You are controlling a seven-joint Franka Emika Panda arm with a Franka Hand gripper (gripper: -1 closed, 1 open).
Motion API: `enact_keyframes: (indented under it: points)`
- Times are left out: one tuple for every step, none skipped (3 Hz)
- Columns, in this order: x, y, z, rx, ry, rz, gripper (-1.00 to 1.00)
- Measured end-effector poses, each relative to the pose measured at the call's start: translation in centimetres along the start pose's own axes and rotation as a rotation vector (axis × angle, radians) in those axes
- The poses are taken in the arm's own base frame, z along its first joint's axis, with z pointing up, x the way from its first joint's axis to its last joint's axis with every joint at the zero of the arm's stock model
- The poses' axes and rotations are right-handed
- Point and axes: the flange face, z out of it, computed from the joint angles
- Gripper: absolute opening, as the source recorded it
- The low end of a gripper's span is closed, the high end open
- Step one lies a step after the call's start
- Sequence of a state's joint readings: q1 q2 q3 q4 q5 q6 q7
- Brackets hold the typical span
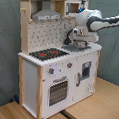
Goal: Play with the kitchen
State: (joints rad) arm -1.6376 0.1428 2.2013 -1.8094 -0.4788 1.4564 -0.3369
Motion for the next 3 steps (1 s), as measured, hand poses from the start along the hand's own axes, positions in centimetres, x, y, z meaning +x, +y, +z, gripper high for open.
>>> enact_keyframes:
  points:
    - [0.8, 1.7, 2.0, -0.025, 0.002, 0.04, -1.0]
    - [0.4, 4.4, 4.7, -0.025, -0.024, 0.101, -1.0]
    - [1.8, 4.6, 6.3, -0.065, -0.022, 0.106, -1.0]
